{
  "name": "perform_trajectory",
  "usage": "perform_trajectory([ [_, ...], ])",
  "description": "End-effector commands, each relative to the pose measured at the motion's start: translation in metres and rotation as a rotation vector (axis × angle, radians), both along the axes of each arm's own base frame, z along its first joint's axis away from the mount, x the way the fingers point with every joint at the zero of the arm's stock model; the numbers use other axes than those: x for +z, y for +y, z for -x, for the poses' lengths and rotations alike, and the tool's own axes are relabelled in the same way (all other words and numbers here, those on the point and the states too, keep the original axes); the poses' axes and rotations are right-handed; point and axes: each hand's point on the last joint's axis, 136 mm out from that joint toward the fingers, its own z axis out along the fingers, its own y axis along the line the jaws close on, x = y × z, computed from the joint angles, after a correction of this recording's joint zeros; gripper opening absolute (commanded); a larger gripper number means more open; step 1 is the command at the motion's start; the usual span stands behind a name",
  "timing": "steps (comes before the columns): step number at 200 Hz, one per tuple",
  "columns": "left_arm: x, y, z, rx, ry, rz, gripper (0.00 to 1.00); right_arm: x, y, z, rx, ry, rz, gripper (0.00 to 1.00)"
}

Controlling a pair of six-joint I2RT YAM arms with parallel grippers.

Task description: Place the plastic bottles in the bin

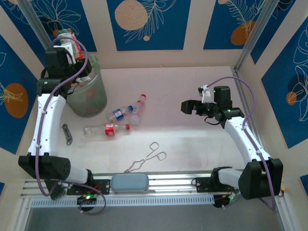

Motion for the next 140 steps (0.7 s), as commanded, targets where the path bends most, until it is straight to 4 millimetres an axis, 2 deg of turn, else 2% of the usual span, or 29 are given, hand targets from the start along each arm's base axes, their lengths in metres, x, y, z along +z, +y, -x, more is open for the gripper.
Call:
perform_trajectory([
  [1, -0.011, 0.02, -0.005, 0.02, 0.061, -0.058, 0.13, -0.002, 0.004, -0.001, 0.025, -0.008, 0.003, 0.99],
  [57, -0.049, 0.038, -0.036, -0.01, 0.18, -0.155, 0.15, -0.005, 0.005, -0.002, 0.029, -0.002, 0.01, 0.99],
  [88, -0.065, 0.038, -0.044, -0.028, 0.201, -0.165, 0.15, -0.007, 0.005, -0.002, 0.029, 0.004, 0.013, 0.99],
  [110, -0.08, 0.031, -0.043, -0.076, 0.225, -0.157, 0.17, -0.008, 0.005, -0.003, 0.029, 0.005, 0.013, 0.99],
  [122, -0.091, 0.026, -0.041, -0.115, 0.261, -0.148, 0.28, -0.009, 0.005, -0.004, 0.029, 0.008, 0.012, 0.99],
  [140, -0.098, 0.02, -0.038, -0.149, 0.285, -0.138, 0.66, -0.01, 0.005, -0.004, 0.031, 0.009, 0.013, 0.99],
])
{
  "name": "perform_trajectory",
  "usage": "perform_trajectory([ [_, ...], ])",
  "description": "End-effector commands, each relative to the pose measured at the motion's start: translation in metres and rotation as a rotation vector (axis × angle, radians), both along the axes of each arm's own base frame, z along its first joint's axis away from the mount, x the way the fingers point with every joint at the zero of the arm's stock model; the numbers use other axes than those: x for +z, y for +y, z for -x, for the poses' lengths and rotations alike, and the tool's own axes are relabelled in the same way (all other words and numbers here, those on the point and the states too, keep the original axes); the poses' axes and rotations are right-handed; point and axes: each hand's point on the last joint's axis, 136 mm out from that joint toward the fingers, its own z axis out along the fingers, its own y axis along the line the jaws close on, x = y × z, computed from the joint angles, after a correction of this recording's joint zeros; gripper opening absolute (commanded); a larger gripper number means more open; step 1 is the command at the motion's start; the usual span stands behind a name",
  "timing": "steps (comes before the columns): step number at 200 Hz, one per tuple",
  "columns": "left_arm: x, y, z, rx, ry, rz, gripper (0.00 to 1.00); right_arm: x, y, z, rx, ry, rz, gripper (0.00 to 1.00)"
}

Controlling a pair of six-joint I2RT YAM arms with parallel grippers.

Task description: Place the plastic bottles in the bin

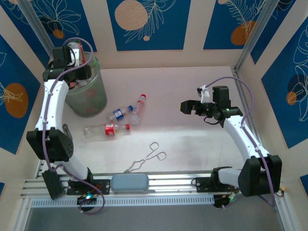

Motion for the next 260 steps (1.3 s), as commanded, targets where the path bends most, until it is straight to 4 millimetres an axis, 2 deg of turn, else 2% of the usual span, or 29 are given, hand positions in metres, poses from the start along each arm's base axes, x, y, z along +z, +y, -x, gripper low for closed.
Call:
perform_trajectory([
  [1, -0.014, -0.007, 0.004, -0.071, 0.043, 0.014, 0.67, -0.001, 0.003, -0.001, 0.024, -0.011, 0.005, 0.99],
  [8, -0.014, -0.007, 0.004, -0.075, 0.036, 0.016, 0.74, -0.001, 0.003, -0.001, 0.024, -0.012, 0.008, 0.99],
  [19, -0.012, -0.005, 0.002, -0.068, 0.024, 0.018, 0.79, -0.001, 0.003, -0.002, 0.023, -0.011, 0.007, 0.99],
  [56, -0.004, -0.003, -0.007, -0.062, -0.002, 0.059, 0.85, -0.003, 0.004, -0.002, 0.027, -0.005, 0.007, 0.99],
  [83, -0.004, 0.001, -0.015, -0.039, -0.01, 0.072, 0.82, -0.003, 0.004, -0.002, 0.028, -0.006, 0.008, 0.99],
  [107, -0.008, 0.001, -0.02, -0.027, -0.013, 0.088, 0.65, -0.003, 0.004, -0.002, 0.028, -0.004, 0.011, 0.99],
  [127, -0.018, -0.004, -0.022, -0.044, 0.01, 0.124, 0.59, -0.003, 0.004, -0.002, 0.026, -0.006, 0.014, 0.99],
  [153, -0.038, -0.007, -0.023, -0.049, 0.05, 0.139, 0.61, -0.003, 0.004, -0.001, 0.026, -0.006, 0.015, 0.99],
  [173, -0.047, -0.004, -0.025, -0.039, 0.063, 0.129, 0.73, -0.001, 0.005, -0.002, 0.028, -0.009, 0.014, 0.99],
  [190, -0.029, -0.003, -0.026, -0.042, 0.013, 0.114, 0.85, 0.001, 0.006, -0.001, 0.031, -0.01, 0.016, 0.99],
  [219, 0.041, 0.0, -0.021, -0.049, -0.151, 0.09, 0.95, 0.0, 0.007, -0.001, 0.033, -0.011, 0.02, 0.99],
  [239, 0.083, 0.001, -0.011, -0.06, -0.221, 0.074, 0.97, -0.001, 0.009, -0.002, 0.037, -0.007, 0.024, 0.99],
  [260, 0.106, 0.001, 0.005, -0.06, -0.262, 0.056, 0.97, -0.002, 0.011, -0.002, 0.044, -0.008, 0.03, 0.99],
])
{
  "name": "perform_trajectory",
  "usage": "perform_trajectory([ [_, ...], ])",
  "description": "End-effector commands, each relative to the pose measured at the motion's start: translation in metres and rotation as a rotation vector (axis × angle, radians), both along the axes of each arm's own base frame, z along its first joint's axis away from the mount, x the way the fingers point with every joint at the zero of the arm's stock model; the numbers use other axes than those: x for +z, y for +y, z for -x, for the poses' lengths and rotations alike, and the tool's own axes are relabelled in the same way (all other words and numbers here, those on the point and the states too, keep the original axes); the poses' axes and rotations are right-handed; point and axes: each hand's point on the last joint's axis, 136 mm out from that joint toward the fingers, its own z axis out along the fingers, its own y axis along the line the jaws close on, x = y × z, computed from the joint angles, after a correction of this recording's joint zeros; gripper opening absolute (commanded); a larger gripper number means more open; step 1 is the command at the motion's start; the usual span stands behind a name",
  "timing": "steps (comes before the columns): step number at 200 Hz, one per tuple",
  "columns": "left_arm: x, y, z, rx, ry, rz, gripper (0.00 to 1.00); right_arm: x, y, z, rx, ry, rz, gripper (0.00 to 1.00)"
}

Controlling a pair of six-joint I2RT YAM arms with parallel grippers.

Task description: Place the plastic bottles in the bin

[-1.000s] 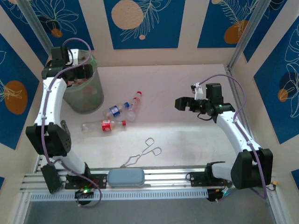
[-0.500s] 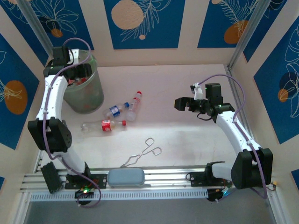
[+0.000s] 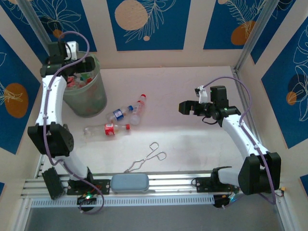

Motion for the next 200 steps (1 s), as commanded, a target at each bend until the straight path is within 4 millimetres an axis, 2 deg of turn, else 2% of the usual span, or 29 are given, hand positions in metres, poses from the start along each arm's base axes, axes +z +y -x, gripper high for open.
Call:
perform_trajectory([
  [1, 0.071, 0.0, 0.035, -0.014, -0.14, -0.03, 0.97, 0.004, 0.004, -0.002, 0.021, -0.013, 0.018, 0.99],
  [17, 0.071, 0.003, 0.048, 0.006, -0.137, -0.038, 0.91, 0.003, 0.005, -0.003, 0.025, -0.014, 0.023, 0.99],
  [34, 0.059, 0.006, 0.058, 0.037, -0.12, -0.037, 0.74, 0.004, 0.005, -0.004, 0.027, -0.016, 0.026, 0.99],
  [48, 0.045, 0.006, 0.059, 0.042, -0.095, -0.025, 0.59, 0.003, 0.007, -0.004, 0.032, -0.013, 0.025, 0.99],
  [67, 0.027, 0.0, 0.054, 0.027, -0.07, 0.025, 0.5, 0.001, 0.008, -0.003, 0.035, -0.01, 0.027, 0.99],
  [86, 0.013, -0.007, 0.043, 0.012, -0.055, 0.083, 0.47, 0.002, 0.008, -0.002, 0.035, -0.012, 0.031, 0.99],
  [149, -0.032, -0.003, 0.005, 0.051, 0.002, 0.159, 0.44, 0.006, 0.012, 0.003, 0.042, -0.022, 0.047, 0.99],
  [170, -0.02, 0.003, 0.007, 0.065, -0.031, 0.117, 0.46, 0.008, 0.013, 0.005, 0.042, -0.029, 0.054, 0.99],
  [200, 0.032, 0.009, 0.032, 0.073, -0.13, 0.019, 0.53, 0.011, 0.011, 0.005, 0.038, -0.036, 0.064, 0.99],
])
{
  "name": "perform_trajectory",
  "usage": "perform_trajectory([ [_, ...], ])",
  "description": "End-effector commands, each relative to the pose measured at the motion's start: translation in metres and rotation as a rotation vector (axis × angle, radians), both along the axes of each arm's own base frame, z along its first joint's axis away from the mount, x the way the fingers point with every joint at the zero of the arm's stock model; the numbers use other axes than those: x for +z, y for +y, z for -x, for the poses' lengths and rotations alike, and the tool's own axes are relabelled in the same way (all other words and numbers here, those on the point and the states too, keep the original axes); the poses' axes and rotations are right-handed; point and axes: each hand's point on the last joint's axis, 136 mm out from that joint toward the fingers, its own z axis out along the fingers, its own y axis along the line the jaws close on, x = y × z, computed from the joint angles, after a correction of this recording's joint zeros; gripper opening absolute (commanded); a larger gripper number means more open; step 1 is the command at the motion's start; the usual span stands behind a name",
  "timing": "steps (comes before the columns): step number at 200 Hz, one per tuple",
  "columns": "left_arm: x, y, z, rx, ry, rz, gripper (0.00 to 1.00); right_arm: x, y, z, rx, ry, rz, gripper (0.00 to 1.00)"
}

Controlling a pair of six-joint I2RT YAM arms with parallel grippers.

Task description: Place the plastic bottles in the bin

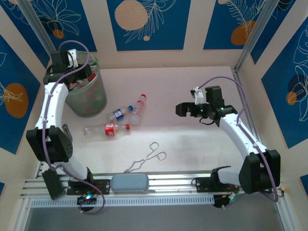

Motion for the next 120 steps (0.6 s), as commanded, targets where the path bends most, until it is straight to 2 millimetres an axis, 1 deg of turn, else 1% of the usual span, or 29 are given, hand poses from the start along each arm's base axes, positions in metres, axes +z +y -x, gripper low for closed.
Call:
perform_trajectory([
  [1, 0.072, 0.011, 0.021, 0.024, -0.158, -0.087, 0.53, 0.018, 0.0, 0.0, 0.009, -0.05, 0.012, 0.99],
  [11, 0.086, 0.004, 0.033, 0.005, -0.176, -0.093, 0.57, 0.016, 0.0, -0.001, 0.006, -0.048, 0.012, 0.99],
  [25, 0.093, -0.01, 0.052, -0.034, -0.155, -0.122, 0.62, 0.013, -0.001, -0.005, -0.001, -0.044, 0.018, 0.99],
  [40, 0.09, -0.024, 0.074, -0.032, -0.128, -0.199, 0.69, 0.011, -0.003, -0.009, -0.021, -0.044, 0.026, 0.99],
  [51, 0.089, -0.033, 0.089, -0.015, -0.146, -0.251, 0.7, 0.013, -0.005, -0.012, -0.041, -0.043, 0.03, 0.99],
  [64, 0.088, -0.048, 0.105, -0.023, -0.159, -0.256, 0.7, 0.017, -0.007, -0.011, -0.05, -0.044, 0.033, 0.99],
  [76, 0.073, -0.067, 0.114, -0.059, -0.127, -0.247, 0.71, 0.019, -0.008, -0.01, -0.053, -0.048, 0.041, 0.99],
  [90, 0.052, -0.098, 0.117, -0.133, -0.096, -0.231, 0.73, 0.018, -0.01, -0.009, -0.056, -0.045, 0.052, 0.99],
  [106, 0.022, -0.133, 0.113, -0.208, -0.04, -0.223, 0.74, 0.016, -0.01, -0.008, -0.055, -0.028, 0.054, 0.99],
  [120, -0.006, -0.162, 0.105, -0.268, 0.016, -0.227, 0.74, 0.015, -0.009, -0.006, -0.052, -0.017, 0.05, 0.99],
])
